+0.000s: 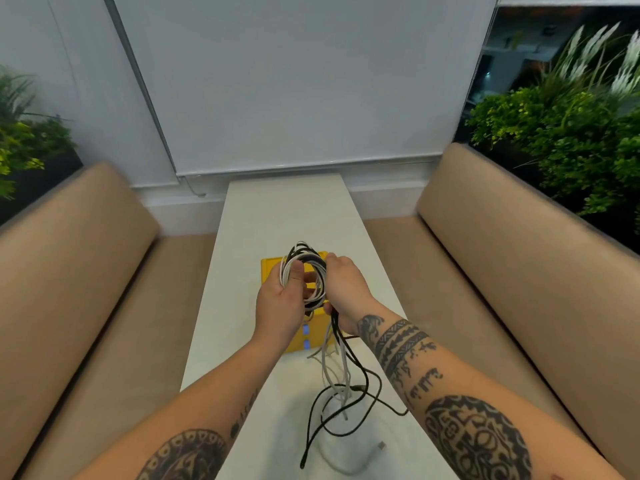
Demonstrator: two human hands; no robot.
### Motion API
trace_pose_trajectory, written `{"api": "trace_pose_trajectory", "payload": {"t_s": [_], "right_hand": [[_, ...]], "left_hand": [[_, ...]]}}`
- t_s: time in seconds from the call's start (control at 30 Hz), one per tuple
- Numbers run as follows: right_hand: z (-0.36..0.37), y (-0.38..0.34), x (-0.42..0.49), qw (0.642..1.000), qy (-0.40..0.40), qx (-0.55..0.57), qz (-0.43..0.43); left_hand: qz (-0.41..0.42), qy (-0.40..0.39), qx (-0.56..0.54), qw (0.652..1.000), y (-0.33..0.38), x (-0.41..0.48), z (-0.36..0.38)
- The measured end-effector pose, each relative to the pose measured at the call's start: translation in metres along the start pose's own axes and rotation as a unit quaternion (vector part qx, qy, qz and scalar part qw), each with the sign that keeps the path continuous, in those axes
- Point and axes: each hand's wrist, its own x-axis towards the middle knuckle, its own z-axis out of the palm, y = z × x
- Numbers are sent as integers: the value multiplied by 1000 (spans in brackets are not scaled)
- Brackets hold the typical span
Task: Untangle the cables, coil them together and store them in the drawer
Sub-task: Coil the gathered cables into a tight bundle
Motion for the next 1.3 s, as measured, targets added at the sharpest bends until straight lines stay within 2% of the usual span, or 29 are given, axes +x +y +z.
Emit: {"api": "trace_pose_trajectory", "payload": {"t_s": [0.13, 0.27, 0.4, 0.53, 0.6, 0.7, 0.77, 0.87, 0.97, 1.1, 1.2, 1.3], "right_hand": [[3, 0, 3, 992, 77, -36, -90], [-13, -5, 5, 982, 58, -123, -133], [-33, -17, 7, 949, -15, -261, -174], [-39, -25, 3, 906, -86, -359, -205], [-40, -28, 0, 887, -114, -390, -218], [-44, -32, -2, 872, -167, -412, -204], [-45, -34, -2, 876, -198, -399, -185], [-48, -33, -2, 905, -218, -337, -138], [-51, -30, -4, 925, -201, -296, -126], [-59, -25, -5, 913, -220, -327, -104], [-73, -18, -1, 900, -274, -327, -85], [-84, -11, 3, 912, -284, -278, -105]], "left_hand": [[5, -25, 10, 1000, 9, -7, 2], [-49, -114, -67, 990, 18, -6, -4], [-198, -253, -217, 922, 34, 8, -19], [-288, -325, -235, 870, 37, 27, -32], [-299, -351, -228, 858, 35, 35, -37], [-269, -399, -148, 864, 37, 33, -36], [-256, -402, -127, 870, 31, 29, -32], [-213, -371, -95, 899, 28, 25, -26], [-160, -347, -34, 923, 34, 19, -25], [-92, -293, 52, 950, 33, 21, -26], [-99, -242, 12, 965, 27, 32, -36], [-125, -228, -20, 965, 23, 37, -49]]}}
